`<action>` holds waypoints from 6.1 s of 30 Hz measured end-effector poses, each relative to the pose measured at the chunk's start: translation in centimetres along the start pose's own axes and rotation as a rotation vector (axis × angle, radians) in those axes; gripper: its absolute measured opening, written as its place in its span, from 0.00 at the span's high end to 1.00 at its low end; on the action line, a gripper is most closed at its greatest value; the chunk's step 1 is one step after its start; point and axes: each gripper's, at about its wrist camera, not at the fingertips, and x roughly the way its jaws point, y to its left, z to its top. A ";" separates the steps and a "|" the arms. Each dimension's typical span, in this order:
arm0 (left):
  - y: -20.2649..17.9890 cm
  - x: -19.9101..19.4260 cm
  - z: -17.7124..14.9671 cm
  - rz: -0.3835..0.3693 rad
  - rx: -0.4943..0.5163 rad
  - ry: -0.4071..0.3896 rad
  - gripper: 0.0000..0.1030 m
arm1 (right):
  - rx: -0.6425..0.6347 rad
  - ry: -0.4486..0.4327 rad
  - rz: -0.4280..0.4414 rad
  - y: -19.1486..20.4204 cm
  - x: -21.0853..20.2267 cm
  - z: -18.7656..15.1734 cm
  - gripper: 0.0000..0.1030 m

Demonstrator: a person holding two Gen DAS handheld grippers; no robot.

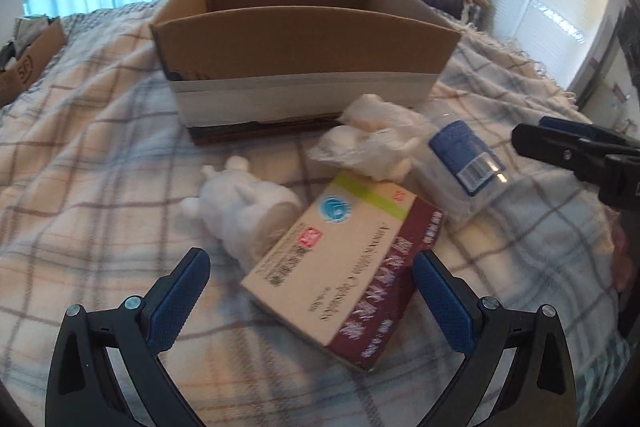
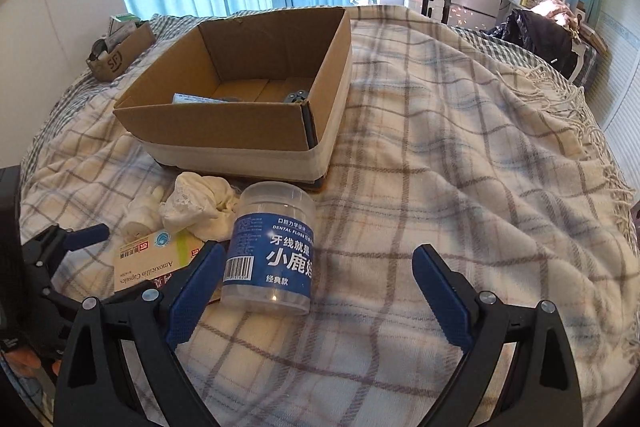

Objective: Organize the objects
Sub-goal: 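Grasp the amoxicillin box with the left tool while the right tool grasps the floss jar, then lower capsule box and floss jar into the box and open both tools, then grasp the white figurine with the left tool while the right tool grasps the lace cloth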

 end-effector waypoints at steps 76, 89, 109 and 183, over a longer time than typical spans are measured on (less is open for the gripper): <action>-0.4 -11.3 1.3 0.083 -0.087 -0.212 0.71 | -0.150 -0.132 0.011 7.0 -6.5 -0.5 0.40; 0.1 -14.1 13.0 0.110 -0.050 -0.329 0.71 | -0.191 -0.312 -0.022 7.5 -10.9 8.6 0.40; 4.8 0.9 21.5 0.136 0.002 -0.196 0.71 | -0.151 -0.186 -0.009 4.3 6.2 17.6 0.40; 9.7 -1.6 2.2 0.226 -0.284 -0.053 0.23 | -0.242 -0.010 0.007 7.9 4.8 2.0 0.00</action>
